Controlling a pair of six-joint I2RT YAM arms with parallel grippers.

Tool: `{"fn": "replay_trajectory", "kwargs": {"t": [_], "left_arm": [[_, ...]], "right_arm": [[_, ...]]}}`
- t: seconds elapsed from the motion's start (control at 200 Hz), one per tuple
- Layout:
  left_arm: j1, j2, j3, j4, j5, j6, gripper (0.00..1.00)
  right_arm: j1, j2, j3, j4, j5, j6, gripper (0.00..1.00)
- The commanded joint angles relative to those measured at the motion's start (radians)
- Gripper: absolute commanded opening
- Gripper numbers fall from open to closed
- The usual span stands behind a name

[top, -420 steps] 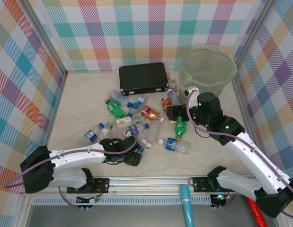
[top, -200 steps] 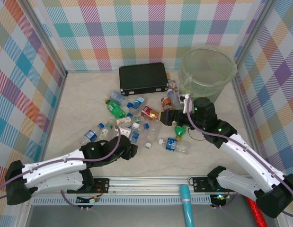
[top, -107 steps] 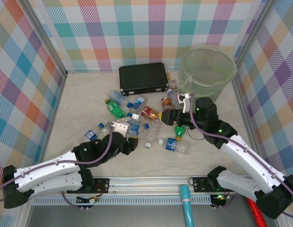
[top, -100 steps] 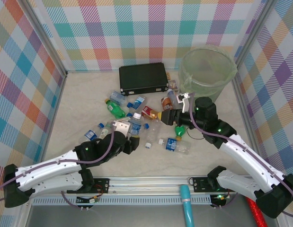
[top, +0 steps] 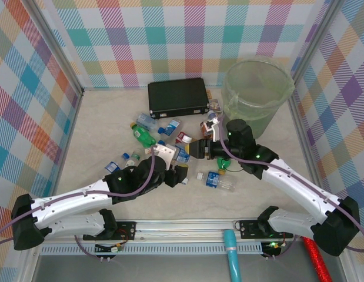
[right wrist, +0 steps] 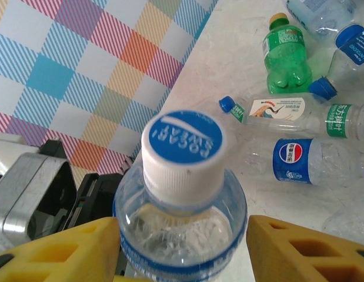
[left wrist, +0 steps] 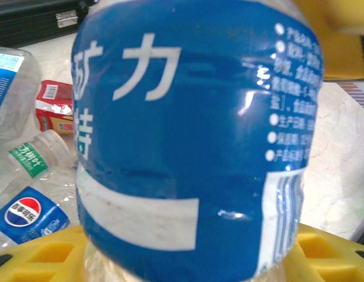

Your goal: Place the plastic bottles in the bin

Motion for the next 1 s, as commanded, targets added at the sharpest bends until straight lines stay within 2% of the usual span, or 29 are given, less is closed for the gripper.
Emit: {"fn": "replay_trajectory", "kwargs": {"t": [0.0,0.26,0.395,0.525,0.56,0.635,0.715,0.995], "left_arm": [[-0.013,0.003,0.039,0.042,0.049,0.000,0.49],[-0.013,0.005,0.057,0.030,0.062,0.003,0.50],[-0.013,0.005,0.064,0.027,0.060,0.006,0.50],[-0.013,0.007,0.070,0.027,0.051,0.009,0.51],[-0.013,0.007,0.071,0.027,0.041,0.007,0.55],[-0.012,0.007,0.081,0.020,0.020,0.004,0.71],[-0.013,-0.002,0.094,0.003,-0.023,-0.006,1.00],[-0.012,-0.099,0.131,-0.045,-0.149,-0.019,1.00]], "right_arm": [[0.008,0.015,0.050,0.046,0.004,0.001,0.58],[0.014,0.062,0.092,0.040,-0.005,-0.015,0.49],[0.015,0.060,0.103,0.021,0.005,-0.023,0.32],[0.016,0.049,0.119,-0.011,0.042,-0.040,0.29],[0.016,0.047,0.128,-0.021,0.057,-0.045,0.29],[0.016,0.038,0.157,-0.059,0.117,-0.066,0.28],[0.014,0.032,0.195,-0.105,0.184,-0.094,0.27],[-0.016,0.020,0.376,-0.279,0.448,-0.281,0.25]]}}
